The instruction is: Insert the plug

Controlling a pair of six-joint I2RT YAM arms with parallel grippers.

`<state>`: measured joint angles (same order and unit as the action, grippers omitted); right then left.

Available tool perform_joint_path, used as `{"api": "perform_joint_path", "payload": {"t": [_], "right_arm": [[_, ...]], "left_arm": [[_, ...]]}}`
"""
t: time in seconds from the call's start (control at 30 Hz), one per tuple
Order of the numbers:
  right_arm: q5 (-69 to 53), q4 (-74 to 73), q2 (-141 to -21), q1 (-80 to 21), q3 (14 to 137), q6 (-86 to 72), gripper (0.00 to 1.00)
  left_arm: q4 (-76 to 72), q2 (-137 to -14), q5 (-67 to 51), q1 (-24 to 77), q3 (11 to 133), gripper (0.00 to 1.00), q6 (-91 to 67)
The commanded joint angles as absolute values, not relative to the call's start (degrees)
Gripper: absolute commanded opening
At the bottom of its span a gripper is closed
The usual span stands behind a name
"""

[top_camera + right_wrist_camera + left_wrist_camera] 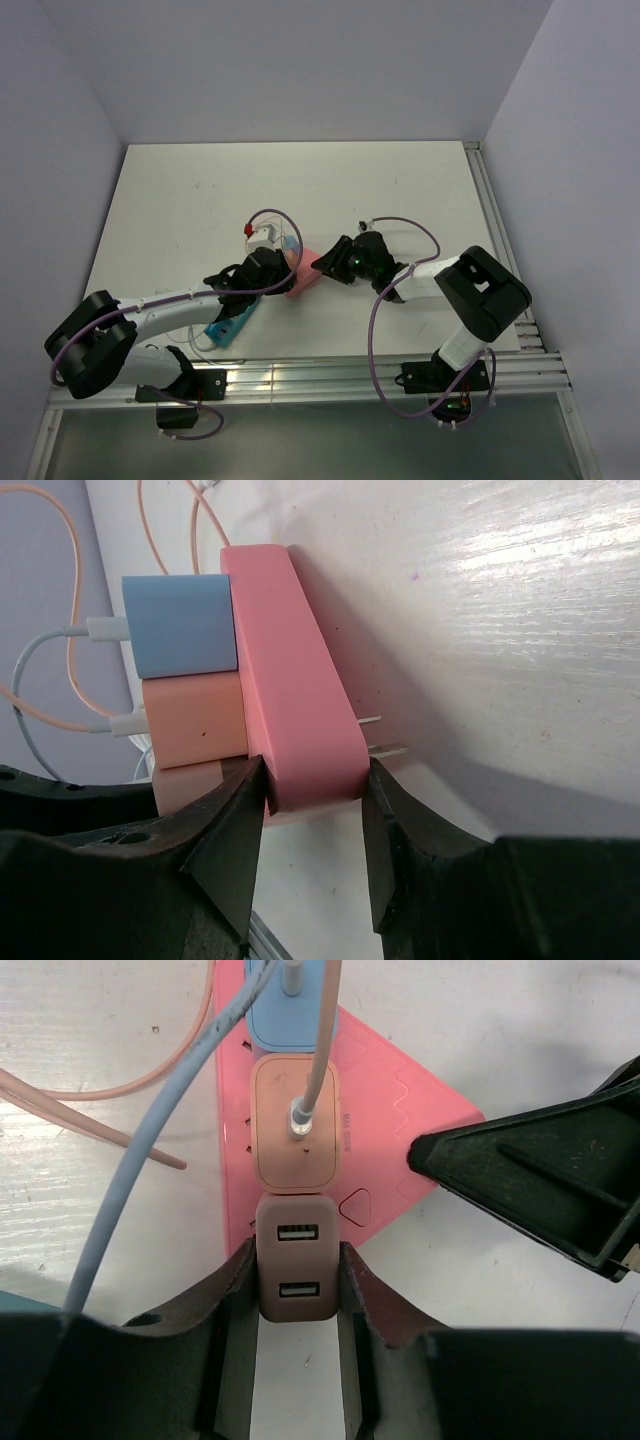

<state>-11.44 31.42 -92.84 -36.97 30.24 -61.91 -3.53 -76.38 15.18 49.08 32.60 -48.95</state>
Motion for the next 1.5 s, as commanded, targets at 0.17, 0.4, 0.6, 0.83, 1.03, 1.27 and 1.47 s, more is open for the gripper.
{"api": "perform_joint_path", "payload": {"t": [0.17,0.4,0.6,0.83,1.03,1.27,1.47], "right_arm": [[-15.6,21.0,-95.3,-40.3,30.1,-57.5,0.0],[-14.2,20.5,-94.0,-40.3,29.3,-57.5,0.0],[-13.6,20.6,-94.0,-40.3,29.4,-57.7,0.0],[-13.4,19.6,-95.1,-39.5,31.7,-57.8,0.0],[-14.7,18.3,-98.8,-35.6,37.6,-57.0,0.0],[-14.9,10.7,-105.2,-29.5,52.1,-55.5,0.0],[-20.6,8.7,-114.2,-25.5,64.7,-55.2,0.49]], "left_arm": [[6.8,-81.3,7.0,50.4,32.6,0.17,-49.5],[8.1,-78.3,7.5,50.4,32.7,0.57,-50.2],[9.2,-67.8,7.2,50.4,31.8,0.76,-49.5],[17.6,-58.9,9.8,50.4,34.9,0.99,-50.0],[20.0,-47.5,10.9,50.4,36.7,0.99,-50.9],[19.9,-34.8,9.8,50.4,39.4,1.0,-49.7],[18.6,-29.5,6.0,50.4,38.1,1.0,-50.9]]}}
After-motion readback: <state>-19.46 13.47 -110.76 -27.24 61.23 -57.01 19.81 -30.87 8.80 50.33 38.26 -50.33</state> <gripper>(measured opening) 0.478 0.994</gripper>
